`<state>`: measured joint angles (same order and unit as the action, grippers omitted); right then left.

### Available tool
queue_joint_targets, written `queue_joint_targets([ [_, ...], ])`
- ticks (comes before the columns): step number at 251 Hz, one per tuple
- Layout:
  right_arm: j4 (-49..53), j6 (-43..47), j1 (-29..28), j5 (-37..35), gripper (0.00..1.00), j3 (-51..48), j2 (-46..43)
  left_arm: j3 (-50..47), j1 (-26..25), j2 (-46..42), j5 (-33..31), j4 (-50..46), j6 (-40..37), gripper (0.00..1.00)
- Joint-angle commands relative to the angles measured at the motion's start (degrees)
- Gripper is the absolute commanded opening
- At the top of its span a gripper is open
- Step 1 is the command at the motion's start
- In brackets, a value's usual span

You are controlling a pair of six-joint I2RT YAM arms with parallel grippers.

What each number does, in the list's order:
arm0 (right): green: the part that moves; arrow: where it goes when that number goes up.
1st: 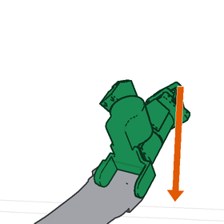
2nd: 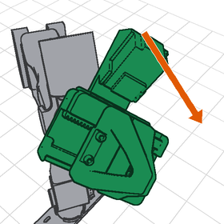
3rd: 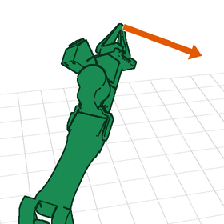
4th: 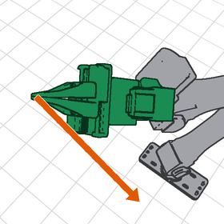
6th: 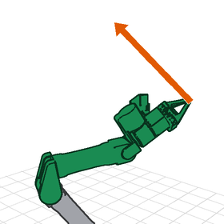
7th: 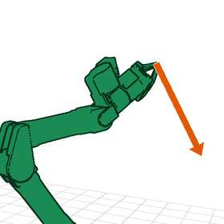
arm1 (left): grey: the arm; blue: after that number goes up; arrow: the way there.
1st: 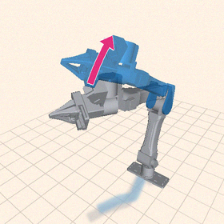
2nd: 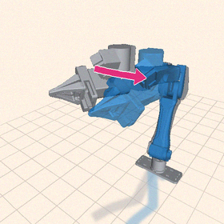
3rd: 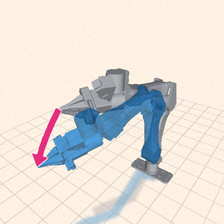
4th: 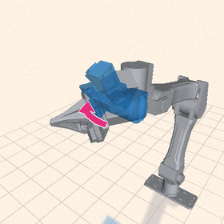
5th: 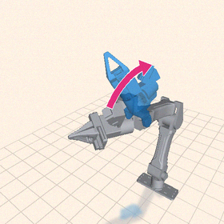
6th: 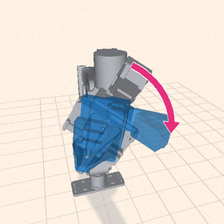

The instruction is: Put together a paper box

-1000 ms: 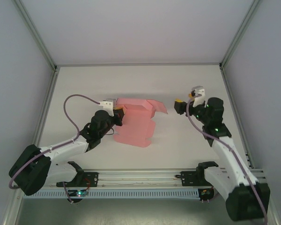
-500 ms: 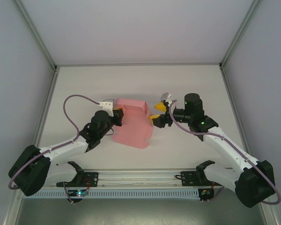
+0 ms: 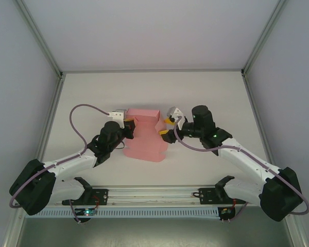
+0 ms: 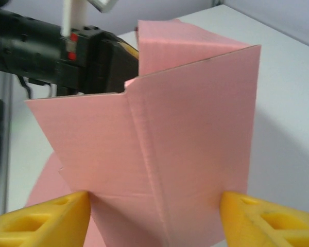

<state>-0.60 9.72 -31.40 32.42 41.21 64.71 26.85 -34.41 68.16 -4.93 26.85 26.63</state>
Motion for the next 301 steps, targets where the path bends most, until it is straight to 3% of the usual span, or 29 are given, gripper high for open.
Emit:
queue_joint_targets([
  [1, -3.84, 0.35, -1.61, -8.71, 0.62, 1.81, 2.20, 1.14, 0.31, 0.37, 2.86, 1.80, 0.49, 0.00],
  [34, -10.30, -1.06, -4.60, -19.88, 0.58, 0.63, 3.65, 1.72, 0.30, 1.17, 4.23, 1.63, 0.18, 0.00],
  [84, -23.16, -0.35, -11.34, -45.57, 0.63, -2.01, 5.74, 2.24, 0.30, 2.13, 4.60, 1.53, 0.51, 0.00],
  [99, -25.59, 1.10, -13.07, -51.31, 0.57, -1.96, 6.95, 2.29, 0.29, 2.33, 4.54, 1.58, 0.74, 0.00],
  [136, -24.72, 2.95, -15.03, -56.28, 0.39, 0.84, 11.15, 2.61, 0.23, 3.03, 3.85, 1.38, 1.54, 0.00],
  [162, -21.99, 3.39, -16.19, -61.34, 0.16, 3.69, 14.65, 3.03, 0.28, 3.46, 2.42, 0.51, 2.31, 0.00],
  [197, -22.31, 0.75, -16.92, -70.83, 0.00, 5.24, 17.60, 3.38, 0.10, 3.47, -0.59, -0.94, 4.07, 0.00],
  [219, -23.08, -0.52, -17.42, -81.86, 0.00, 6.42, 19.79, 4.57, -0.39, 3.47, -5.46, -4.37, 6.25, 0.00],
  [259, -26.31, -0.50, -17.60, -101.22, 0.00, 8.60, 24.85, 8.98, -1.87, 5.06, -23.64, -18.59, 14.89, 0.00],
  [301, -20.69, -5.17, -15.06, -105.46, 0.00, 10.32, 24.94, 11.70, -1.97, 8.30, -38.62, -32.49, 22.88, 0.00],
])
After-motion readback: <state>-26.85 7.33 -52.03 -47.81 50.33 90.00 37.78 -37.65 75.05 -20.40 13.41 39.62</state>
